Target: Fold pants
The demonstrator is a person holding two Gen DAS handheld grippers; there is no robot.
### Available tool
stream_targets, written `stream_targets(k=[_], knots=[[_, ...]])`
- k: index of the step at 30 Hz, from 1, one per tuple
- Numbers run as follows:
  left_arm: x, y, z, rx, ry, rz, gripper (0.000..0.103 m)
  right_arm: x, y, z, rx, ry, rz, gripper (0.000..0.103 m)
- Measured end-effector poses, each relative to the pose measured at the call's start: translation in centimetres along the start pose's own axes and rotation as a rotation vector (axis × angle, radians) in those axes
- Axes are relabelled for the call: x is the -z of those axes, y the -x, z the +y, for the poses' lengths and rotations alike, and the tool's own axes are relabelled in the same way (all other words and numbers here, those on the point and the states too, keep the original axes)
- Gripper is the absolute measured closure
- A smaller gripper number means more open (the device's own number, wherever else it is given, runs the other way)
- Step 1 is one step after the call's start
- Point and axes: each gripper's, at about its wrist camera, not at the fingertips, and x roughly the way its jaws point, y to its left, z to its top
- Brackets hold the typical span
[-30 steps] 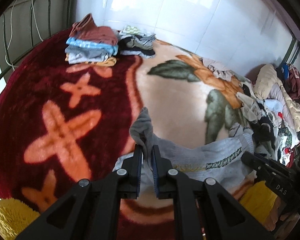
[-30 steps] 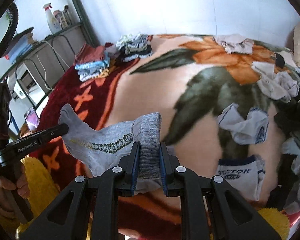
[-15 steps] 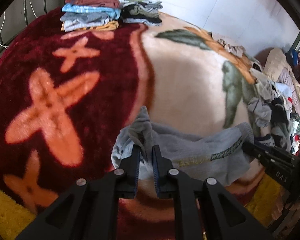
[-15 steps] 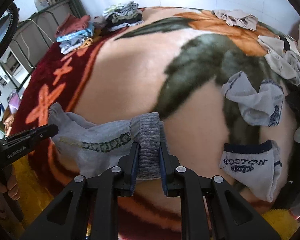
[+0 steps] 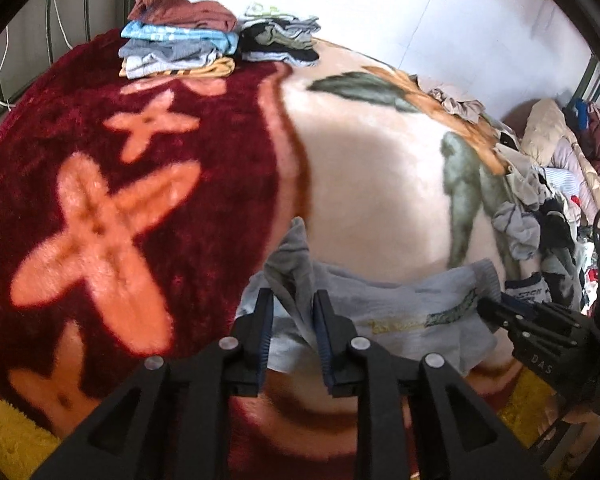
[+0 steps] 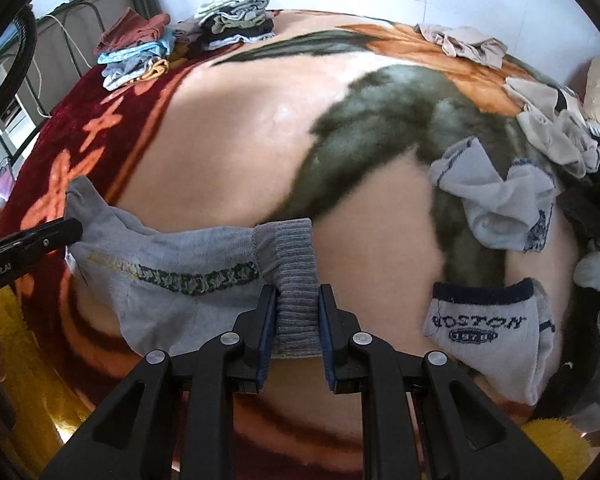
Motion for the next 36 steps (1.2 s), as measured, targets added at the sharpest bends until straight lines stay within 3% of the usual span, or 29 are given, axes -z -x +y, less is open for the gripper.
stream_targets(k=[5,11,19,25,30,34,36], knots=[[0.4,-0.9,0.6,-0.029,-0.005,0.043,0.075,0.2,-0.7,0.4,0.020,0.029,0.019,0.081],[-0.4,1.7,0.6,-0.056,-0.013,-0.011,0.060,0.0,0.6,-0.1,0.012,-0.005,0.012,0.071],[-1.7,4.5,-0.3,0.012,0.012,-0.054,0.057,-0.3,4.3,0.2,0.027,-0.017,-0.063,0.071],[-1.3,1.6,-2.3,0.078,0.014,0.008,0.057,-0.5,3.2,2.7,-0.047,0.019,-0.052,0.071],[-0.7,-1.5,-2.4,0.026,-0.008,0.073,0.057,0.2,0.8,4.9,-0.076,0.067,0.007,0.071],[-0.3,-2.9,-1.6,0.020,-0.010,0.093,0.059,1.7,-1.5,5.3,-0.039,0.121,0.073,0.071],[-0.2,-3.0,-1.4,0.025,-0.015,0.087,0.059,2.0,-1.4,5.5,-0.032,0.157,0.061,0.071]])
